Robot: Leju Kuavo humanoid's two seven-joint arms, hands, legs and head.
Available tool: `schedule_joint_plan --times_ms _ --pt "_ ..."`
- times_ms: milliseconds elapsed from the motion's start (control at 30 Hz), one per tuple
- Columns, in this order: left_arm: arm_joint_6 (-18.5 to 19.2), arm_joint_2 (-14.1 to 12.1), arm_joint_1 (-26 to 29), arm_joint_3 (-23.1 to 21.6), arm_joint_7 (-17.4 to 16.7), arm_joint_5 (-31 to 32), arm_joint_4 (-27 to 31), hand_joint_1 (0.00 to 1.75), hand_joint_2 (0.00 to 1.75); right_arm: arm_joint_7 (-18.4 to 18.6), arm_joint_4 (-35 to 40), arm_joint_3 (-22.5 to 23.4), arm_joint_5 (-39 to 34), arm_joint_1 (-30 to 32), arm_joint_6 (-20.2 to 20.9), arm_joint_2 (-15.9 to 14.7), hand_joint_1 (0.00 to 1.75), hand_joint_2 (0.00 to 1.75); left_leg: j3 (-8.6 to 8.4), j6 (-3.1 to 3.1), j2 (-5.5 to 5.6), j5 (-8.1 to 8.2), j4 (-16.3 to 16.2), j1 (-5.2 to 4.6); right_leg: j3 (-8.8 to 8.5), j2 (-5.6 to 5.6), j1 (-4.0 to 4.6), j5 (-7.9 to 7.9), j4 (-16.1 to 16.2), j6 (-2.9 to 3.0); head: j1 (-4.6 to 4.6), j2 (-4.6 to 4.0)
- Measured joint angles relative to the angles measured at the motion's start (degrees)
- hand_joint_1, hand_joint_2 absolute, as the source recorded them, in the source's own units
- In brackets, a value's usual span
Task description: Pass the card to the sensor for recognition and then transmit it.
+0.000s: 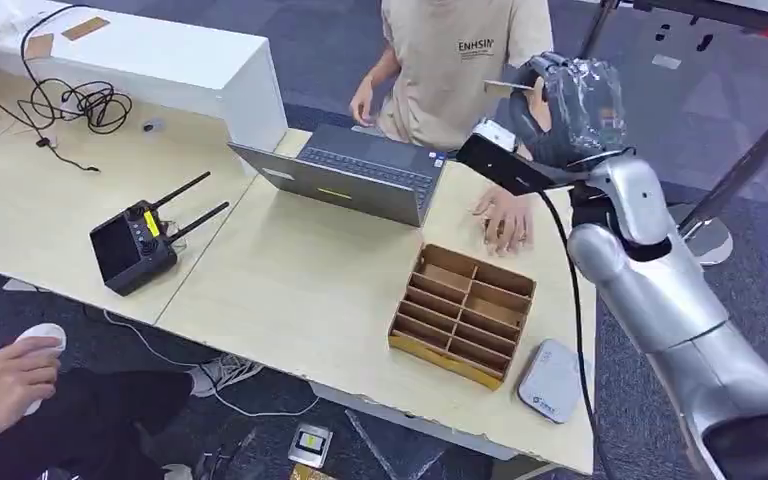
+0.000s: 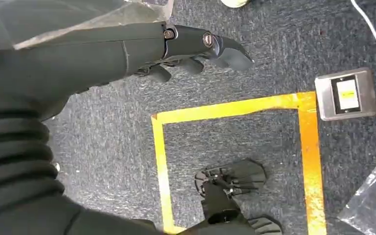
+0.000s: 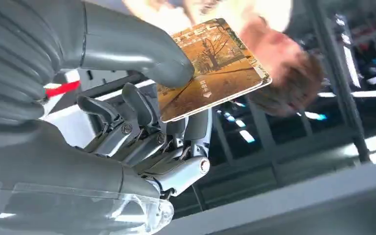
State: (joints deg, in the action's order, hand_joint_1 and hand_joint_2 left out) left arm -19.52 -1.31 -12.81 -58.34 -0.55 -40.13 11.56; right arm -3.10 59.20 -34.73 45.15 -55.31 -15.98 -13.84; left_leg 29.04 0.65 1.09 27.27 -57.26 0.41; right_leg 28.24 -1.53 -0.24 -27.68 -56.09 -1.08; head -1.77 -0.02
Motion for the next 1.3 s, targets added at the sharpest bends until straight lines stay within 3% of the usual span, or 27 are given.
schedule_joint_plan --times_ms 433,700,1133,1167,1200,1233,1300 --pt "0.31 0.24 -0.37 -0.55 -0.13 0.37 0.00 0.00 0.00 2.12 -17.97 -6.43 10.36 -4.05 1.31 2.93 1.75 1.75 0.01 0.00 0.00 0.00 0.00 0.00 0.04 0.00 0.00 0.00 0.00 0.00 0.00 0.00" --pt "0.31 0.24 -0.36 -0.59 -0.13 0.35 0.00 0.00 0.00 3.28 -22.76 -9.66 14.93 -5.09 -0.54 3.76 1.75 1.75 0.00 0.00 -0.01 0.00 -0.01 0.00 0.04 0.00 0.00 0.00 0.00 0.00 -0.02 0.00" --pt "0.31 0.24 -0.37 -0.68 -0.20 0.79 0.00 0.00 0.00 3.15 -26.56 -12.26 14.89 -5.11 -2.27 3.91 1.64 1.75 -0.01 0.00 -0.02 0.00 -0.03 0.00 0.04 0.01 0.00 0.00 0.00 0.00 -0.02 0.00" --pt "0.31 0.24 -0.37 -0.68 -0.20 0.81 0.00 0.00 0.00 3.10 -26.74 -12.26 14.84 -5.12 -2.32 3.91 1.45 1.75 -0.01 0.00 -0.02 0.00 -0.03 0.00 0.04 0.01 0.00 0.00 0.00 0.00 0.00 0.00" --pt "0.31 0.24 -0.37 -0.70 -0.20 0.83 0.00 0.00 0.00 3.10 -26.87 -12.28 14.76 -5.12 -2.32 3.91 0.42 1.75 -0.01 0.00 -0.02 0.00 -0.03 0.00 0.05 0.01 0.00 0.00 0.00 0.00 -0.02 0.00" --pt "0.31 0.24 -0.37 -0.70 -0.20 0.85 0.00 0.00 0.00 3.10 -27.02 -12.28 14.73 -5.12 -2.34 3.91 0.00 1.75 -0.01 0.00 -0.02 0.00 -0.03 0.00 0.04 0.01 0.00 0.00 0.00 0.00 0.00 0.00" --pt "0.31 0.24 -0.37 -0.70 -0.20 0.87 0.00 0.00 0.00 3.06 -27.33 -12.29 14.67 -5.12 -2.47 3.93 0.00 1.75 -0.01 0.00 -0.02 0.00 -0.03 0.00 0.04 0.01 0.00 0.01 0.00 0.00 -0.02 0.00"
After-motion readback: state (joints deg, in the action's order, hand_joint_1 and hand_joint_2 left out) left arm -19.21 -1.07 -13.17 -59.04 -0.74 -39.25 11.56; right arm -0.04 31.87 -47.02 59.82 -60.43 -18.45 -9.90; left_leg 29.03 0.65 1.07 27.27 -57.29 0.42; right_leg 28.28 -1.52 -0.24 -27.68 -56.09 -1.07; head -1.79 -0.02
